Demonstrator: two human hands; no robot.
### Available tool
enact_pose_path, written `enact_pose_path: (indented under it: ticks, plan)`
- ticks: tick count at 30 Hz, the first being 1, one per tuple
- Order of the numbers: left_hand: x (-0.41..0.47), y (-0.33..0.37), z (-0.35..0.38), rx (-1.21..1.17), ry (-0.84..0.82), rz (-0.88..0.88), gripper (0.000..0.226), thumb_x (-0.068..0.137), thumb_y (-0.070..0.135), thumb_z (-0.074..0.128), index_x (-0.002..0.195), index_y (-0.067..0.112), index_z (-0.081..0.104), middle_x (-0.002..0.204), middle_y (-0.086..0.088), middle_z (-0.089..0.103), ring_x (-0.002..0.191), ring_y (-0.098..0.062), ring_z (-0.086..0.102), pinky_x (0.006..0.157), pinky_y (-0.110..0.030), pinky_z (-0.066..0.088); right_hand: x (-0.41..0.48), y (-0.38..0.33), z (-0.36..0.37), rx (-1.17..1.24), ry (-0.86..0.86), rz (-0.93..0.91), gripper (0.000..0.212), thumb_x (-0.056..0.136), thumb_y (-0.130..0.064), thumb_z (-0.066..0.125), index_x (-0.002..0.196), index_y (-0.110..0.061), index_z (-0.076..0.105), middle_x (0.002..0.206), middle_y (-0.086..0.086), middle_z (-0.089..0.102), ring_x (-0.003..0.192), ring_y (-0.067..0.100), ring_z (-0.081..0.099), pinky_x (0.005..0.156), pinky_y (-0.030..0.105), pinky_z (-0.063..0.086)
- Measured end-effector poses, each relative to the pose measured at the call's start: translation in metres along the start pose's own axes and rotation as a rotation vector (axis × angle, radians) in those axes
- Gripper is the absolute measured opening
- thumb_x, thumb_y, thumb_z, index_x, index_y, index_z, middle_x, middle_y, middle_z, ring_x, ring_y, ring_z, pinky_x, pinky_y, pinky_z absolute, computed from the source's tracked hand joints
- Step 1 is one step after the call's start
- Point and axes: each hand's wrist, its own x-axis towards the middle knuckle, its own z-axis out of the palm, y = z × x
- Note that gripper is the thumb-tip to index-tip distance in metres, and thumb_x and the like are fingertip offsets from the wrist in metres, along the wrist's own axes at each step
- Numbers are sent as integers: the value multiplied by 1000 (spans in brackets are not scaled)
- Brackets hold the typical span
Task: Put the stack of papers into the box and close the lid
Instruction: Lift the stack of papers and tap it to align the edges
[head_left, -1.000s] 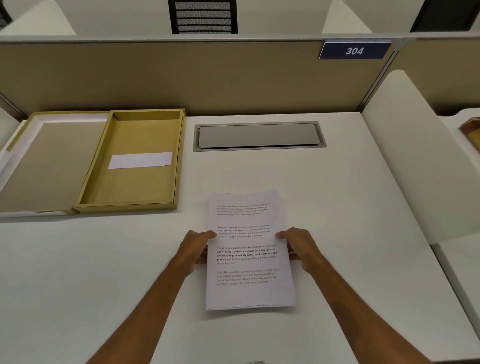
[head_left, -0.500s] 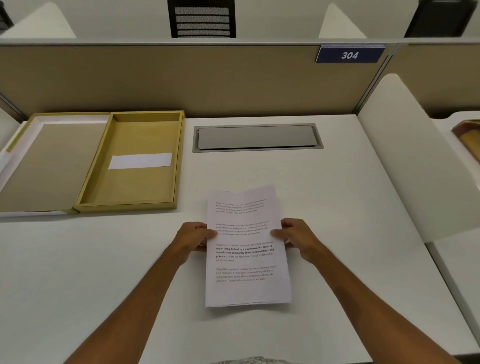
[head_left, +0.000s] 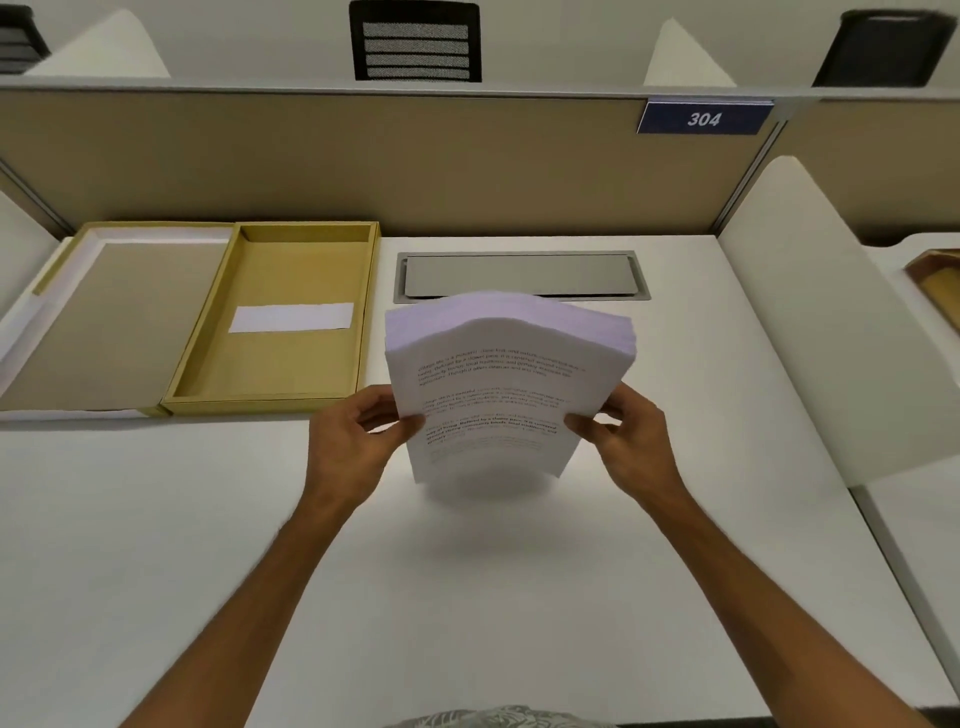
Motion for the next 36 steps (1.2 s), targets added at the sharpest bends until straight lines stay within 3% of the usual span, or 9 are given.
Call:
enact_pose_path:
  ticks: [6, 11, 15, 18, 21, 25, 27, 31, 36]
  plan:
    - [-2, -21, 2, 32, -18, -58, 29, 76, 9, 84, 102, 18, 75, 81, 31, 73, 83, 7, 71, 72, -3, 49, -8, 11, 7, -68, -30, -2, 37, 84, -4, 74, 114, -24, 68, 99, -22, 70, 91, -10, 65, 73, 8, 52]
    - [-1, -21, 5, 62, 19, -13, 32, 76, 7, 83, 105, 17, 77, 78, 37, 70, 81, 10, 70, 74, -2, 47, -3, 9, 7, -105, -18, -15, 36, 81, -1, 74, 109, -22, 71, 94, -25, 69, 86, -12, 65, 72, 5, 49]
    - [-6, -18, 6, 53, 58, 4, 34, 77, 7, 82, 104, 27, 75, 77, 41, 68, 82, 12, 68, 74, 0, 45, 0, 8, 4, -101, 6, -35, 36, 80, 1, 75, 110, -19, 72, 94, -24, 70, 85, -11, 65, 74, 3, 48]
    - [-10, -22, 7, 60, 49, -4, 32, 79, 8, 81, 107, 23, 74, 79, 32, 72, 83, 12, 68, 75, 0, 45, -4, 13, 4, -109, 0, -19, 35, 81, -2, 75, 112, -19, 72, 96, -19, 72, 87, -12, 64, 74, 4, 49]
    - [-15, -26, 11, 96, 28, -15, 30, 85, 14, 76, 114, 18, 72, 96, 15, 73, 86, 3, 69, 76, 2, 45, -11, 17, 5, -120, -6, -11, 35, 84, -5, 74, 114, -20, 71, 98, -14, 72, 90, -11, 64, 75, 3, 48]
    - [-17, -24, 14, 92, 71, -20, 32, 86, 13, 75, 117, 16, 73, 100, 7, 75, 85, 7, 67, 76, 4, 43, -10, 16, 6, -128, 7, -16, 35, 83, 0, 73, 114, -16, 72, 97, -12, 73, 89, -7, 65, 76, 7, 49]
    - [-18, -20, 14, 89, 89, -11, 33, 86, 13, 76, 119, 16, 73, 102, 6, 75, 83, 12, 67, 76, 4, 42, -9, 14, 4, -124, 18, -17, 36, 82, 2, 73, 114, -15, 72, 98, -7, 74, 89, 0, 67, 78, 11, 51]
    - [-21, -18, 12, 95, 90, -12, 35, 86, 14, 75, 121, 18, 72, 102, 11, 73, 85, 2, 69, 78, 3, 44, -11, 14, 3, -107, 23, -8, 36, 82, 0, 74, 115, -15, 72, 102, -4, 76, 92, 9, 69, 82, 20, 54]
    - [-30, -22, 16, 40, 94, -79, 33, 88, 14, 73, 121, 19, 70, 101, 16, 71, 88, 10, 67, 86, -8, 51, -19, 18, 9, -96, 14, -11, 34, 84, 0, 72, 113, -18, 71, 98, -19, 72, 91, -4, 66, 75, 7, 49]
